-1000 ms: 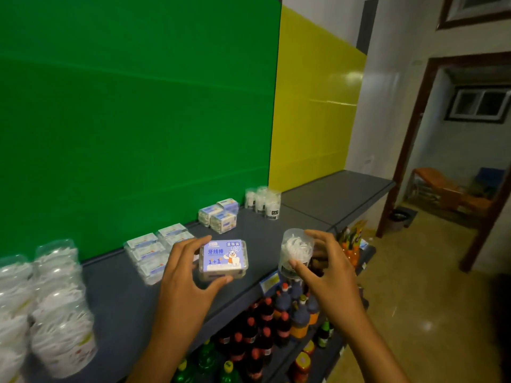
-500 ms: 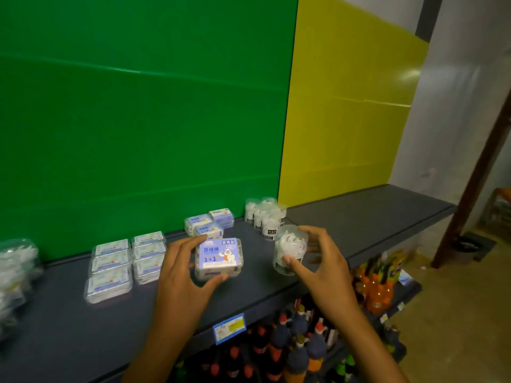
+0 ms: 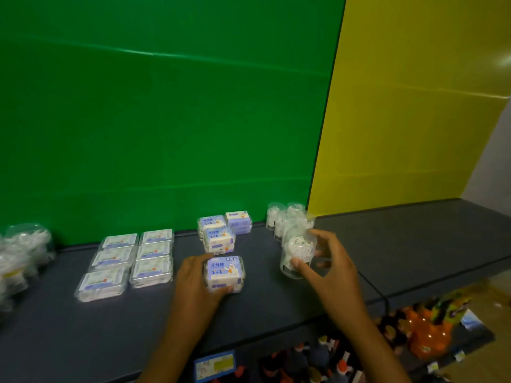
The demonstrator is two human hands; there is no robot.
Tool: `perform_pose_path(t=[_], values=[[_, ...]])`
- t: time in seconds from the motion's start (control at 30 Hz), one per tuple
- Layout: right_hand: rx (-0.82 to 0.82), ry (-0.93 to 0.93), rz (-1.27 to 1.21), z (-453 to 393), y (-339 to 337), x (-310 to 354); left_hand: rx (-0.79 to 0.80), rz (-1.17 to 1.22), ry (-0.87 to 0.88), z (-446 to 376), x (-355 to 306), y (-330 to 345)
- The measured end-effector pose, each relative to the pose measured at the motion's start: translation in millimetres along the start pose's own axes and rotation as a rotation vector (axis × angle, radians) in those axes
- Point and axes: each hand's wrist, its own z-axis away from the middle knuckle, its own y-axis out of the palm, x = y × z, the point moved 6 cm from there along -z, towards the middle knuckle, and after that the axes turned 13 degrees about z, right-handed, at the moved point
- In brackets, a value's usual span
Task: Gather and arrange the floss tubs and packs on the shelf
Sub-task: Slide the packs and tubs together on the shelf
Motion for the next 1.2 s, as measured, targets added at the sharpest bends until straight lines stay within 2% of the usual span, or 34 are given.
perform_pose_path(t=[0.33,0.5,0.63,0.73,0.83,1.0,1.2], values=[[0.046,-0.021,-0.051,-45.6,46.3,-14.4,-0.009,-0.097,-0.071,-43.8,26.4,17.6],[0.042,-0.011,-0.079,-59.5,53.3,-27.6,0.031,-0.122,-0.145,-48.3,36.2,28.8],[0.06,-0.02,-0.096,-66.2,55.2,-37.0,0.111,-0.252,-0.169,-47.4,36.0,32.3],[0.066,-0.032,-0.112,-71.8,49.5,-49.4,0.083,-0.385,-0.145,-47.9,22.1,29.5],[0.099,-0.055,-0.127,-78.5,38.5,-63.2,0.022,-0.49,-0.048,-46.8,-4.5,32.2],[0.115,-0.097,-0.202,-99.3,10.1,-88.1,0.055,-0.657,0.03,-37.3,-48.1,70.4],[0.107,-0.085,-0.231,-116.7,-6.8,-133.4,0.072,-0.678,0.002,-33.2,-68.9,116.7]])
